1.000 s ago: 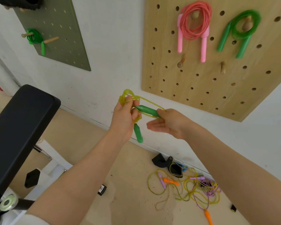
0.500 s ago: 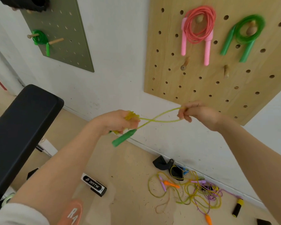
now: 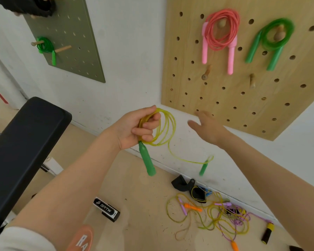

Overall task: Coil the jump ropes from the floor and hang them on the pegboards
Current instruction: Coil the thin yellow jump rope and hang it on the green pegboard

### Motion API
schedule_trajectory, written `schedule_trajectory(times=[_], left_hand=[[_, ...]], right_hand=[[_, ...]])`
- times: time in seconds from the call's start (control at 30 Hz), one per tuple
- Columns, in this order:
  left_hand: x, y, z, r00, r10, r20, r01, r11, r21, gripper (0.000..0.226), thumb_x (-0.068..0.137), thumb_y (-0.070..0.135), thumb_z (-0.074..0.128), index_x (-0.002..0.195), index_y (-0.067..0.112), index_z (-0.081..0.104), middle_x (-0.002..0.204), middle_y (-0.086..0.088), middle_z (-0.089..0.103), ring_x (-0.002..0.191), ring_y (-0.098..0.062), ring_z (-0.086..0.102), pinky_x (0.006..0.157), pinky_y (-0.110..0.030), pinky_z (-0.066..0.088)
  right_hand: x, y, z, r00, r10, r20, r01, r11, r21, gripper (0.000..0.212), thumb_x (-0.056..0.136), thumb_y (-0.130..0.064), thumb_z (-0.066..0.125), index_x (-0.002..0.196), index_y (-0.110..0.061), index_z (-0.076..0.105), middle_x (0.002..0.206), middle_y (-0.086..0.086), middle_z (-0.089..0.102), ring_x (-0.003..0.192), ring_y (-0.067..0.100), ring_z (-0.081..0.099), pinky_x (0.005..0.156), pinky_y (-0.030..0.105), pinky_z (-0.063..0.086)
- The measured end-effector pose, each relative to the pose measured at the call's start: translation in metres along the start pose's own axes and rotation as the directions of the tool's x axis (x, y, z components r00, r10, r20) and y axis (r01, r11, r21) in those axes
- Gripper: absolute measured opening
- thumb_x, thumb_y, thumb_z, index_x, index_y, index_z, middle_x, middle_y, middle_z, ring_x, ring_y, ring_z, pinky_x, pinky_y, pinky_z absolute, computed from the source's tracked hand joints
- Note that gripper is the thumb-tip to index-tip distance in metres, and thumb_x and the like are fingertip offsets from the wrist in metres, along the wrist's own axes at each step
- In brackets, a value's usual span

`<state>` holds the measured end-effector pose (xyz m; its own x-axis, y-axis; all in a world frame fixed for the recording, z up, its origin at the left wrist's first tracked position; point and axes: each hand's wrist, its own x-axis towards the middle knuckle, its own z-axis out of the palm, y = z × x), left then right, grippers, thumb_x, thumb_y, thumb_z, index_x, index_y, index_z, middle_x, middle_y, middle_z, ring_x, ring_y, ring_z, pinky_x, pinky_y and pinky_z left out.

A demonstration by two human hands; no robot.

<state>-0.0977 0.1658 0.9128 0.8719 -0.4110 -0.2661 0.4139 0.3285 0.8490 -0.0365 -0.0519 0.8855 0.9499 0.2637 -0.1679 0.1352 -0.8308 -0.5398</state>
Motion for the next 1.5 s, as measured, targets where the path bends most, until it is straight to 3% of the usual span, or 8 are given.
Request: schedule_trajectory(times=[0.17,0.33,0.43,0.6,0.8,0.97,1.27,1.5], left_hand=[[0.001,0.001,0.018,0.997,0.067,0.025,-0.066,0.998,-0.023,0.028,0.093,0.037,0.033,0.074,0.019,0.042,0.049,0.009,0.036,0.024,0.001,0.024,0.030,-0.012,0.030],[-0.005,0.000,0.005,0.956,0.284,-0.074,-0.293,0.915,-0.276,0.032,0.090,0.038,0.034,0.068,0.018,0.046,0.085,-0.002,0.072,0.025,-0.001,0.037,0.028,-0.012,0.034],[-0.005,-0.004,-0.011,0.900,0.415,-0.133,-0.433,0.816,-0.382,0.040,0.093,0.037,0.035,0.065,0.014,0.051,0.112,-0.014,0.068,0.072,-0.014,0.071,0.049,-0.023,0.055],[0.009,-0.017,-0.022,0.888,0.369,-0.273,-0.407,0.908,-0.095,0.033,0.102,0.028,0.028,0.074,0.016,0.043,0.122,-0.016,0.062,0.111,-0.033,0.061,0.086,-0.049,0.053],[0.018,-0.042,0.009,0.978,0.046,-0.204,0.053,0.888,0.456,0.019,0.101,0.021,0.036,0.090,0.010,0.047,0.077,-0.013,0.062,0.051,-0.015,0.060,0.056,-0.030,0.050],[0.016,-0.044,0.036,0.996,-0.092,-0.003,0.092,0.993,0.079,0.036,0.091,0.049,0.032,0.076,0.020,0.045,0.046,0.005,0.034,0.032,-0.007,0.008,0.033,-0.011,0.019],[0.033,-0.037,0.076,0.999,-0.031,-0.007,0.031,0.999,0.006,0.055,0.089,0.055,0.028,0.045,0.022,0.038,0.034,0.011,0.025,0.028,-0.006,0.005,0.027,-0.008,0.018],[0.028,-0.045,0.103,0.998,-0.026,-0.065,0.033,0.993,0.111,0.044,0.072,0.059,0.042,0.051,0.020,0.045,0.040,0.009,0.030,0.029,-0.003,0.020,0.037,-0.015,0.034]], right_hand=[[-0.006,-0.015,0.012,0.895,-0.398,0.200,0.154,0.699,0.698,0.031,0.096,-0.033,0.044,0.103,-0.009,0.063,0.072,0.005,0.064,0.074,0.017,0.064,0.096,0.039,0.043],[-0.004,0.012,0.033,0.928,-0.237,0.287,0.038,0.827,0.561,0.028,0.100,-0.023,0.038,0.086,-0.010,0.058,0.057,-0.003,0.042,0.056,0.012,0.045,0.088,0.042,0.050],[-0.004,0.025,0.041,0.942,-0.168,0.290,0.036,0.911,0.410,0.024,0.100,-0.016,0.034,0.087,-0.013,0.054,0.066,0.000,0.038,0.059,0.014,0.037,0.074,0.036,0.050],[-0.017,-0.016,0.035,0.839,-0.343,0.422,0.386,0.922,-0.019,0.027,0.099,-0.026,0.040,0.104,-0.016,0.065,0.068,-0.017,0.051,0.064,0.000,0.046,0.064,0.007,0.036],[-0.026,-0.051,0.016,0.720,-0.587,0.369,0.620,0.784,0.037,0.018,0.088,-0.018,0.059,0.085,-0.003,0.069,0.054,0.000,0.055,0.052,0.003,0.046,0.057,0.015,0.036],[-0.017,-0.018,-0.027,0.894,-0.422,-0.152,0.448,0.849,0.281,0.018,0.077,-0.023,0.074,0.075,-0.019,0.057,0.060,-0.009,0.047,0.047,0.001,0.037,0.050,0.015,0.030],[-0.043,0.015,-0.036,0.899,-0.411,0.150,0.276,0.800,0.533,0.021,0.091,-0.026,0.057,0.113,-0.023,0.058,0.058,-0.023,0.054,0.051,0.001,0.042,0.048,0.019,0.026],[-0.046,0.041,-0.050,0.838,-0.467,0.282,0.172,0.717,0.676,0.020,0.094,-0.017,0.050,0.077,-0.009,0.056,0.063,-0.002,0.055,0.041,0.004,0.033,0.039,0.015,0.022]])
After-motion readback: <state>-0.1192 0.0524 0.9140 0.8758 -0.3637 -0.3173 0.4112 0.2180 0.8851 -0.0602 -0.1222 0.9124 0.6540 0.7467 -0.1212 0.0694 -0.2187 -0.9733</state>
